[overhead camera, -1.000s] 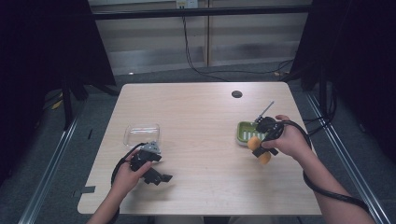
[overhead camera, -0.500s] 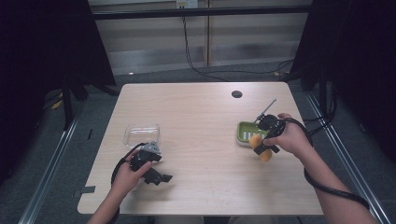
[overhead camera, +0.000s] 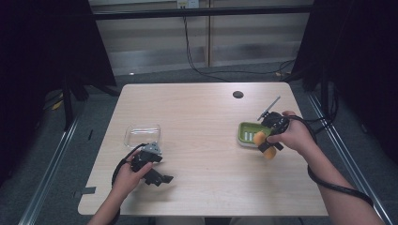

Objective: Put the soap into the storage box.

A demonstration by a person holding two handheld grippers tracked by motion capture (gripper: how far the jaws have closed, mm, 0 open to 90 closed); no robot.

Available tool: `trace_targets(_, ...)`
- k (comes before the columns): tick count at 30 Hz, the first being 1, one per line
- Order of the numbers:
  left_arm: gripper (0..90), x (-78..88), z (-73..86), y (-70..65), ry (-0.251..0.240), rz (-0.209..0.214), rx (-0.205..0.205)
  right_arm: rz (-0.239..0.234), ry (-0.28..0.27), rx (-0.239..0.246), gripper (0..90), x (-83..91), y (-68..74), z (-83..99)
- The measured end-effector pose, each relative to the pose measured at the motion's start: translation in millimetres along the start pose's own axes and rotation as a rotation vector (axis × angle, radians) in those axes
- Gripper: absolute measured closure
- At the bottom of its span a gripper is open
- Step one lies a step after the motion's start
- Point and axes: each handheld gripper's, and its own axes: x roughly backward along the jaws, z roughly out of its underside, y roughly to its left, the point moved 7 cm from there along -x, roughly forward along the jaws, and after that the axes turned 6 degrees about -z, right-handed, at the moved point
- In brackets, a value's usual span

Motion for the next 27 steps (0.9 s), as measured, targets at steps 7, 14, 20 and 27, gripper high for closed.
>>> trace_targets(7,1.9,0.7,0.6,0.6,0.015,-0.004,-0.004,0.002,0.004,-0.005,50.1,2.5,-4.2,-1.2)
trace_targets(14,1.9,-0.5,0.6,0.3,0.008,0.002,0.003,0.012,0.012,0.002,50.1,4.7,-7.9,-3.3)
trace_targets(20,1.9,-0.9,1.0,0.7,0.012,0.001,-0.001,0.015,0.014,-0.011,50.1,6.3,-10.1,-5.8)
trace_targets(27,1.9,-0.6,1.8,1.6,0.023,-0.003,-0.005,0.019,-0.001,-0.021,50.2,8.2,-13.9,-9.1)
